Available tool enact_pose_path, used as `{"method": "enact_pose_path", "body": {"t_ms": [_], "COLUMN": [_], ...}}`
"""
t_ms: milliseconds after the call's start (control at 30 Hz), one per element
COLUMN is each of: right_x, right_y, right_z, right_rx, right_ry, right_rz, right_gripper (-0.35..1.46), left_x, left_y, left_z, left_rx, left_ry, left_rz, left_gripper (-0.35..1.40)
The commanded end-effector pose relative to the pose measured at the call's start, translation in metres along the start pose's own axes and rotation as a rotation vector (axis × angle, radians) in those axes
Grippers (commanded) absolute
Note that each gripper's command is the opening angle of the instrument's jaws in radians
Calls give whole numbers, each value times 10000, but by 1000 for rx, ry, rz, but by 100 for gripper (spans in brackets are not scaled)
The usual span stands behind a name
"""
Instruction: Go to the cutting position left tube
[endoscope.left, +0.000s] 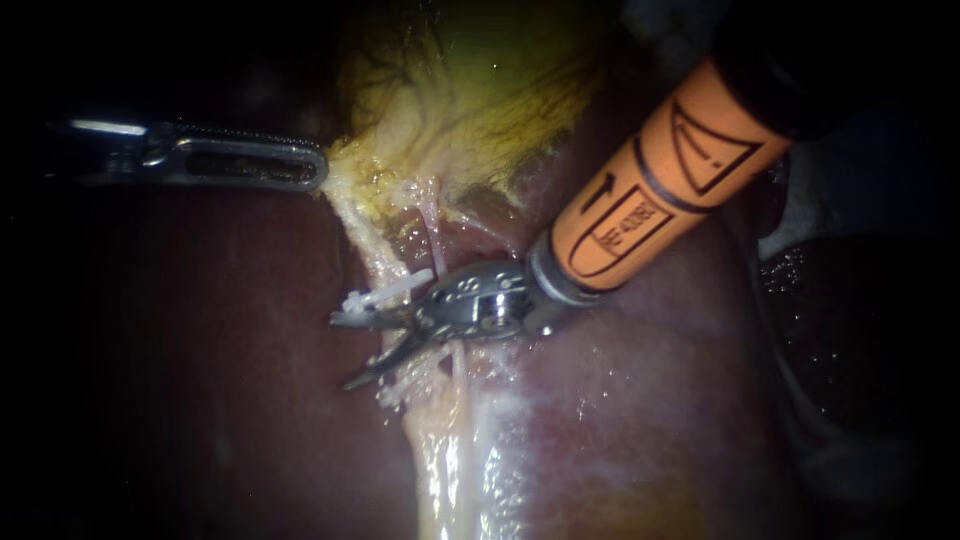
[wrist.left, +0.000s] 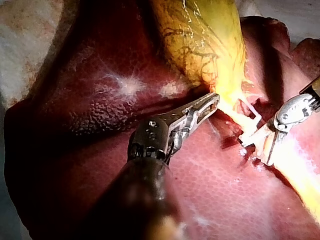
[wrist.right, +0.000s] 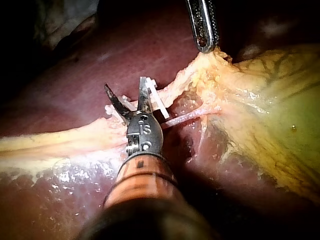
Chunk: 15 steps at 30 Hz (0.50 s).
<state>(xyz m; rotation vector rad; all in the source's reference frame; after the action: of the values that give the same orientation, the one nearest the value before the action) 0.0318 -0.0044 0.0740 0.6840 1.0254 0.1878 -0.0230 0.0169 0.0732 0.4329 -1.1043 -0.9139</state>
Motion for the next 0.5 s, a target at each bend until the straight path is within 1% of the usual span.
{"method": "enact_pose_path", "body": {"t_ms": [33,133,233,300,400,500], "right_x": [0,-1,-2,-5,-9,-14], "right_y": [-2,-6,-8,-9,-8,-3], "right_z": [-8,-26,-43,-52,-58,-60], "right_rx": [12,34,91,106,124,133], "right_ry": [0,-1,-10,-13,-17,-22], "right_rz": [15,45,78,95,132,165], "right_gripper": [102,101,99,97,96,92], "left_x": [0,0,0,0,0,0], "left_y": [0,0,0,0,0,0], "left_z": [0,-1,-1,-1,-1,-1], "left_rx": [1,2,2,2,2,2], "left_ry": [0,0,0,0,0,0], "left_rz": [1,1,1,1,1,1], "left_gripper": [-35,-35,-35,-35,-35,-35]}}
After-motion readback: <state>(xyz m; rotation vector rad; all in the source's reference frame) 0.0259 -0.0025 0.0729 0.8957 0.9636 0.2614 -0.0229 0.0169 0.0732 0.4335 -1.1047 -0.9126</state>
